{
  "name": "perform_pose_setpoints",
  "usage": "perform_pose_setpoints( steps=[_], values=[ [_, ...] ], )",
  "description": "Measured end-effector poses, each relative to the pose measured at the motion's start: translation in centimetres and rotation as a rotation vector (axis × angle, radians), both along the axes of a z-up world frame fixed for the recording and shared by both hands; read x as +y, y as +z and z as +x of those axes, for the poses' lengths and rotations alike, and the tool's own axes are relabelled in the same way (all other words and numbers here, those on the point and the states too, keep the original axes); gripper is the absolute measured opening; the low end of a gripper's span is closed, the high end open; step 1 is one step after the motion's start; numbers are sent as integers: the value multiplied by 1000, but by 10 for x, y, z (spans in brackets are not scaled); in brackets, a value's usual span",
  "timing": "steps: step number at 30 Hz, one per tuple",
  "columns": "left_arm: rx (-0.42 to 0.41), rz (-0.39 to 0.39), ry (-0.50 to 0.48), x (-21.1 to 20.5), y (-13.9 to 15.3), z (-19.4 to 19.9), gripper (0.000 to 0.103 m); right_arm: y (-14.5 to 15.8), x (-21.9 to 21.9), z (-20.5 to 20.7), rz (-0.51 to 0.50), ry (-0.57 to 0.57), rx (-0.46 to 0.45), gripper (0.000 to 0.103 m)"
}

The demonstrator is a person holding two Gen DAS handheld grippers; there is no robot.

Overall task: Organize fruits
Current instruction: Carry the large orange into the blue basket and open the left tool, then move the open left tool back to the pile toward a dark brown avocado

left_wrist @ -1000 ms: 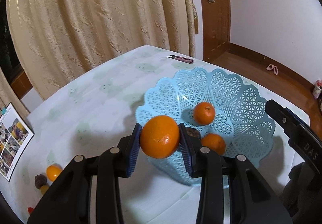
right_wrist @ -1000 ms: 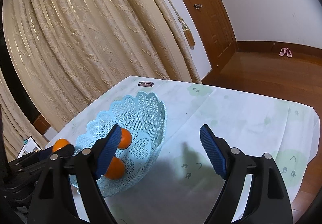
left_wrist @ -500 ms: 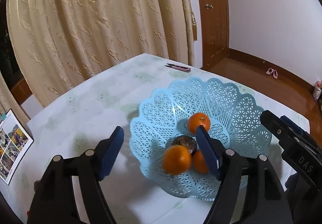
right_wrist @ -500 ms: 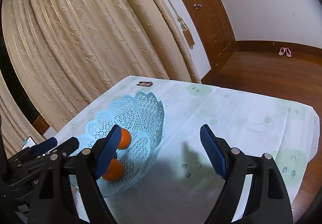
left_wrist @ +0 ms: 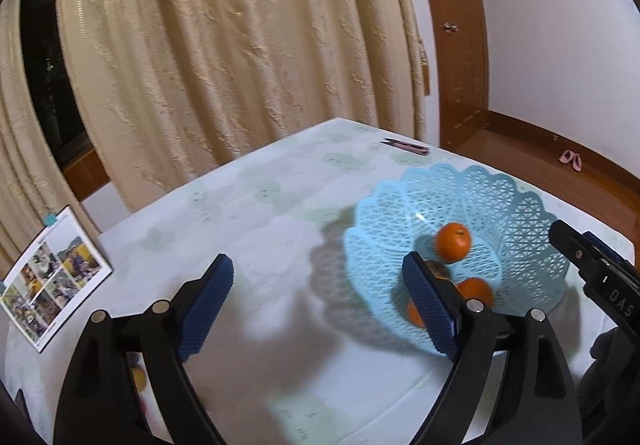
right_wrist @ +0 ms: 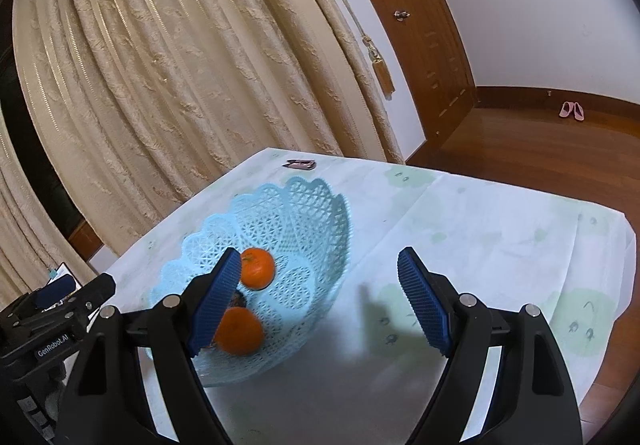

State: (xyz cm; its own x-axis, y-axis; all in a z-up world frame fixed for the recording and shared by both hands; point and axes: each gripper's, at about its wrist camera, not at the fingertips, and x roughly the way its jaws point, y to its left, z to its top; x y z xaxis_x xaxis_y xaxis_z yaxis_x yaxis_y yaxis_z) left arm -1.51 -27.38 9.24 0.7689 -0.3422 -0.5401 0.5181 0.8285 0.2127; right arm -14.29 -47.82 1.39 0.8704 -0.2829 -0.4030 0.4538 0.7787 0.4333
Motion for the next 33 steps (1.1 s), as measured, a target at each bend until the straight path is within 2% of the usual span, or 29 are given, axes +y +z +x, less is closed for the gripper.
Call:
perform_pose_setpoints(
  steps=[6,10,23,27,33],
  values=[
    [-33,20,65,27,3,0,89,11,24,6,-37,54,-6,82],
    [-32,6,95,47,5,2,89,23,47,10,-93,94,-25,92],
    [-30,-28,186,108,8,14,89,35,125,39,-192,303,1,93],
    [51,-90,208,141,10,32,89,33,143,49,-179,382,29,93],
    [238,-201,233,192,2,70,89,26,167,64,-166,471,90,93]
  ],
)
